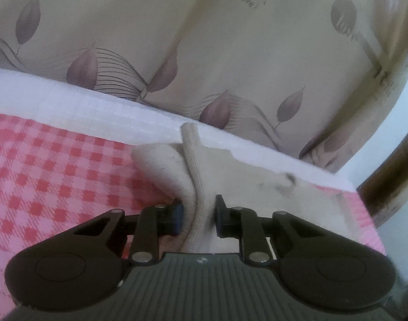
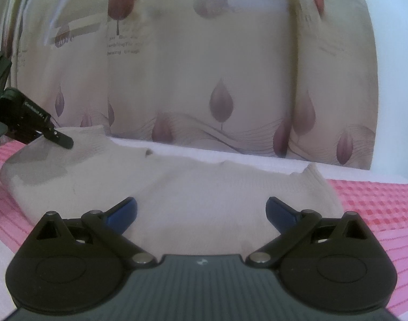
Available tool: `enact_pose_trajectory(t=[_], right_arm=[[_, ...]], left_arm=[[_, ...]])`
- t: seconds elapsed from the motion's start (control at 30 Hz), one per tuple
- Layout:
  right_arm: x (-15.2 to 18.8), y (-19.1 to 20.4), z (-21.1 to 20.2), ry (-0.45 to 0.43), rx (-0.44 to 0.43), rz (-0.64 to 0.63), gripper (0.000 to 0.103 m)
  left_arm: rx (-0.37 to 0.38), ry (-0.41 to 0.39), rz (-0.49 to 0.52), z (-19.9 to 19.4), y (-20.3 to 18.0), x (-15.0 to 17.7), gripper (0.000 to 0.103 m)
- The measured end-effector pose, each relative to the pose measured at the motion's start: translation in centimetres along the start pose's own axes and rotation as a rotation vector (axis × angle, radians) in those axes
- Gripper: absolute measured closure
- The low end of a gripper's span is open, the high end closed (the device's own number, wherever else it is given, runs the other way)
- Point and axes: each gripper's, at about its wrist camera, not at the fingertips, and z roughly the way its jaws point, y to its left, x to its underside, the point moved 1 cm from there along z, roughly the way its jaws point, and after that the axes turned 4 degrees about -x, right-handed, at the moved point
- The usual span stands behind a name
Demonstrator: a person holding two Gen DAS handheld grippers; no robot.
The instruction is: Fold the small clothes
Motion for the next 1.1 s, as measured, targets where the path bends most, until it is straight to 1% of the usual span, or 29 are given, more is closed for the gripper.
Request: enact_pose_trajectory(t=[0.13, 0.27, 0.4, 0.47, 0.5, 0.57, 0.63, 0.7, 0.77, 0.83, 0.9, 0.93, 0.97, 1.0, 1.07, 1.1], right_arm=[[0.0, -0.6, -0.3, -0.017, -0.034, 0.043, 0.0], [0.0, -1.1, -0.6, -0.023, -0.082, 0.079, 0.0], [0.1, -1.7, -1.1, -0.044, -0.126, 0.118, 0.0], [0.1, -2.0, -1.2, -0.047, -0.149, 0.143, 0.0], [0.1, -2.2, -1.2, -0.045, -0.164, 0.156, 0.0], [0.1, -2.5, -1.2, -0.037, -0.206, 0.182, 0.0], [0.0, -2.9, -1.1, -0.022, -0.252, 0.21, 0.0], [-0.1, -3.7, -0.9, 0.013, -0.311, 0.288, 0.0], [-0.1, -4.6, -1.0, 0.022, -0.389, 0.411, 0.0], [-0.2, -5.0, -1.2, 0.02, -0.473, 0.516, 0.0], [-0.2, -4.6, -0.8, 0.029, -0.546, 0.591, 0.0], [-0.2, -4.2, -0.4, 0.038, -0.584, 0.618, 0.0], [-0.3, -3.9, 0.0, 0.042, -0.605, 0.635, 0.0], [-0.4, -3.4, 0.4, 0.045, -0.616, 0.65, 0.0], [-0.7, -3.1, 1.5, 0.057, -0.653, 0.711, 0.0], [-0.9, -3.0, 2.3, 0.062, -0.674, 0.756, 0.0]], left_arm=[[-0.002, -0.001, -0.023, -0.9, -2.5, -0.4, 0.083], [0.016, -0.002, -0.052, -1.5, -5.4, -0.2, 0.085], [0.073, 0.011, -0.088, -1.6, -8.5, 0.7, 0.089], [0.085, 0.02, -0.071, -1.2, -10.2, 1.5, 0.09], [0.099, 0.032, -0.067, -0.7, -11.0, 2.0, 0.093], [0.128, 0.06, -0.081, 0.2, -11.8, 2.9, 0.093], [0.187, 0.07, -0.098, 0.8, -12.1, 3.5, 0.095], [0.248, 0.058, -0.102, 0.4, -12.2, 3.5, 0.095], [0.289, 0.044, -0.087, -0.3, -12.2, 3.3, 0.095], [0.314, 0.022, -0.074, -1.0, -12.0, 2.8, 0.086], [0.31, -0.035, -0.062, -2.4, -11.3, 2.4, 0.059], [0.297, -0.076, -0.047, -3.2, -10.7, 2.2, 0.053], [0.276, -0.118, -0.019, -3.9, -10.1, 2.2, 0.044], [0.256, -0.148, 0.002, -4.4, -9.5, 2.2, 0.039], [0.226, -0.191, 0.01, -4.8, -7.7, 2.8, 0.039], [0.238, -0.192, -0.01, -4.7, -6.3, 3.4, 0.039]])
